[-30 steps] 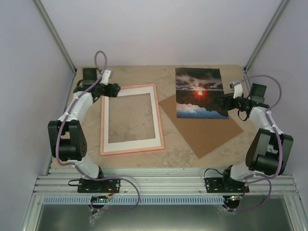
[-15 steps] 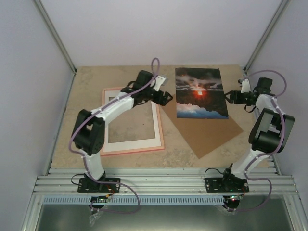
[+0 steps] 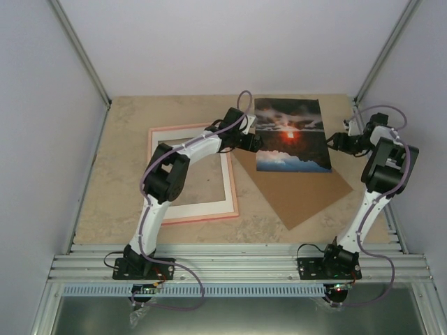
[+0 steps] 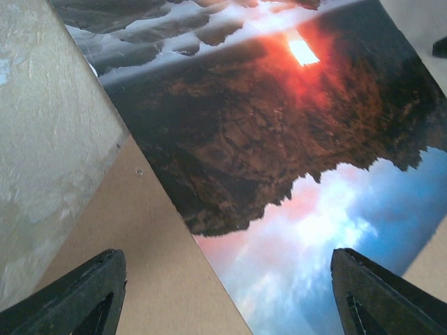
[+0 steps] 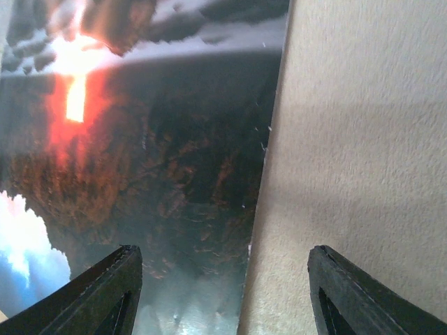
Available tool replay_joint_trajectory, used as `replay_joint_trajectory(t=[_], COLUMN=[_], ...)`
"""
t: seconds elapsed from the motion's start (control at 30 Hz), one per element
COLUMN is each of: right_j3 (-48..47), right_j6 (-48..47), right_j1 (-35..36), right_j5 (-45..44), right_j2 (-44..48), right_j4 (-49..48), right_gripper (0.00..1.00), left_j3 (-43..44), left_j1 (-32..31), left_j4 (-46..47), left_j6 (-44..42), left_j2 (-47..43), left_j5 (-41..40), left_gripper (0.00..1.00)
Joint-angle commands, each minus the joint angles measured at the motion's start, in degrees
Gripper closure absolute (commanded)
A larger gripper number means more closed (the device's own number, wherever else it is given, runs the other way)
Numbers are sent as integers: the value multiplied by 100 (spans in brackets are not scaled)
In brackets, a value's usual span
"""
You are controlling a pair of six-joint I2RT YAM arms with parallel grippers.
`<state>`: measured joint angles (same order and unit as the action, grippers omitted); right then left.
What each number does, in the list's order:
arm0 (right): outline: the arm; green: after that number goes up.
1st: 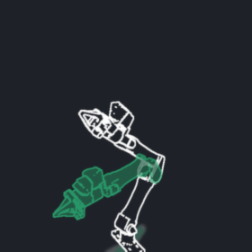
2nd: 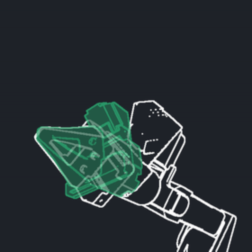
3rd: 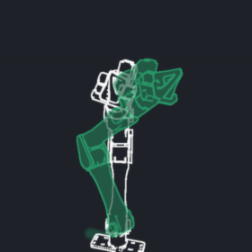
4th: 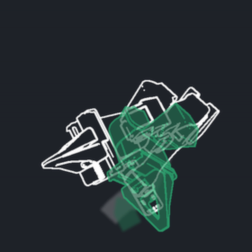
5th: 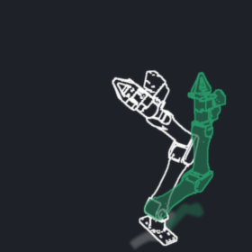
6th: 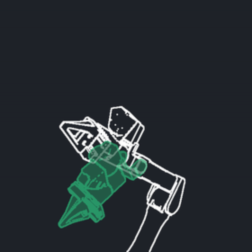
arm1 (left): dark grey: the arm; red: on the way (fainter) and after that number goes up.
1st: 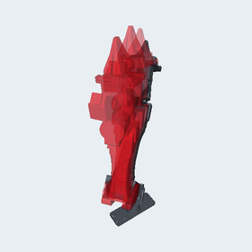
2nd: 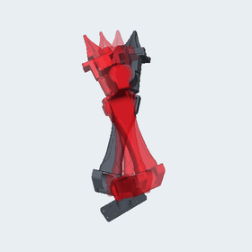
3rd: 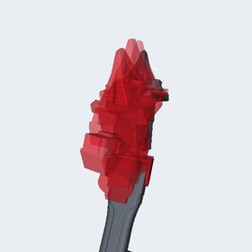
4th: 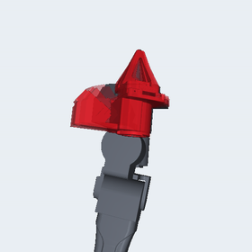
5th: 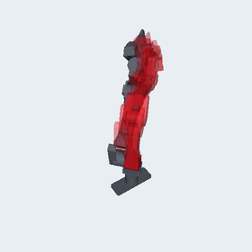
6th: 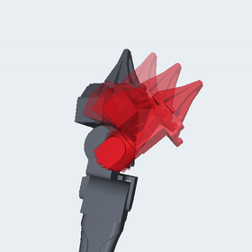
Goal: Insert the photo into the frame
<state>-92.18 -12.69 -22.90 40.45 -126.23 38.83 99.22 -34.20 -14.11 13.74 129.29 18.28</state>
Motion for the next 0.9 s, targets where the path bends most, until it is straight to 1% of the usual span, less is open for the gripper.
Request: replay_joint_trajectory(t=[0.0, 0.13, 0.3, 0.5, 0.63, 0.7, 0.8, 0.87], right_j3=[-404, -532, -824, -953, -917, -838, -644, -429], right_j6=[0, 101, 164, 258, 290, 310, 483, 820], right_j1=[-13, -7, 21, 89, 97, 77, 5, -83], right_j5=[-16, -72, 186, 985, 1541, 1891, 2451, 2727], right_j2=[-386, -640, -1013, -1288, -1324, -1256, -1057, -915], right_j4=[562, 662, 1020, 1342, 1436, 1381, 1187, 887], right_gripper=[34, 34, 34, 36, 38, 39, 44, 44], left_j3=[493, 732, 1036, 1301, 1327, 1298, 1226, 1198], left_j1=[-77, -99, -204, -257, -271, -272, -272, -272], left_j4=[-48, -87, -265, -427, -469, -466, -419, -396], left_j6=[240, 323, 244, 200, 191, 166, 156, 154], left_j2=[416, 759, 1197, 1573, 1660, 1659, 1621, 1597], left_j5=[-311, -313, -376, -230, -178, -176, -200, -215], left_gripper=[18, 20, 22, 25, 25, 25, 25, 25])
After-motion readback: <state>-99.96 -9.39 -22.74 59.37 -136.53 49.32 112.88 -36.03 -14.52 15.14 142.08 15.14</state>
